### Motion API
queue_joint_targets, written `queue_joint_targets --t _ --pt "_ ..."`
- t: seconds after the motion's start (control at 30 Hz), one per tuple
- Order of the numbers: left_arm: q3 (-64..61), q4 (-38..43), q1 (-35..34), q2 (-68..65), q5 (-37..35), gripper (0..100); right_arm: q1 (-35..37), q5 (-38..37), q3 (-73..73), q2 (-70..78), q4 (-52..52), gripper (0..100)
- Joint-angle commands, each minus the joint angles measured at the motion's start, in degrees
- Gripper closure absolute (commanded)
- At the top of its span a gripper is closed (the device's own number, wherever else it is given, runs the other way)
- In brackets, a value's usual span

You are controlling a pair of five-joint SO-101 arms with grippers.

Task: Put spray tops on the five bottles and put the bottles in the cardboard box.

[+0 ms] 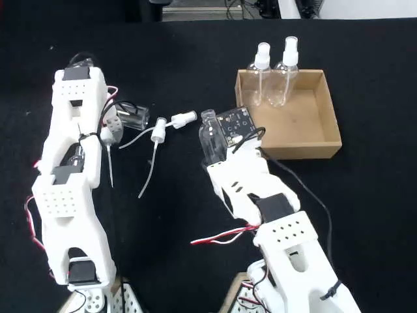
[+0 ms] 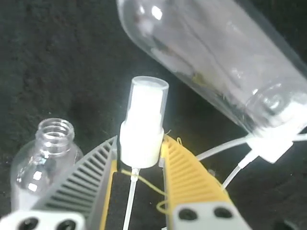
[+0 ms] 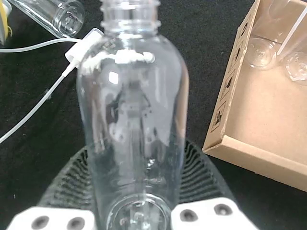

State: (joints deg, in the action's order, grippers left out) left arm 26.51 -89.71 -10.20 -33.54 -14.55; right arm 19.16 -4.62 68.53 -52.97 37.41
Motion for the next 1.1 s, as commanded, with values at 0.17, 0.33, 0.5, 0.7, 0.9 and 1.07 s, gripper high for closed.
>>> queue_joint_targets --t 0.17,0.33,0.5,0.7,0.9,1.07 --pt "-8.57 -0.44 3.74 3.87 7.38 81 -0.79 -0.53 -1.54 -2.15 -1.58 98.8" --pt "-8.92 1.93 3.38 3.52 9.58 71 -0.79 -0.62 -1.63 -2.15 -1.58 98.8" --pt "-9.27 4.31 3.3 2.29 10.55 73 -0.79 -0.62 -1.63 -2.15 -1.58 98.8" --pt "-6.99 4.4 3.65 1.32 10.29 74 -0.79 -0.62 -1.63 -2.15 -1.58 98.8" --pt "-9.27 2.11 6.46 1.67 10.64 91 -0.79 -0.62 -1.63 -2.15 -1.58 98.8" --pt "-6.81 -3.34 6.73 2.99 11.87 96 -0.79 -0.62 -1.54 -2.15 -1.67 98.8"
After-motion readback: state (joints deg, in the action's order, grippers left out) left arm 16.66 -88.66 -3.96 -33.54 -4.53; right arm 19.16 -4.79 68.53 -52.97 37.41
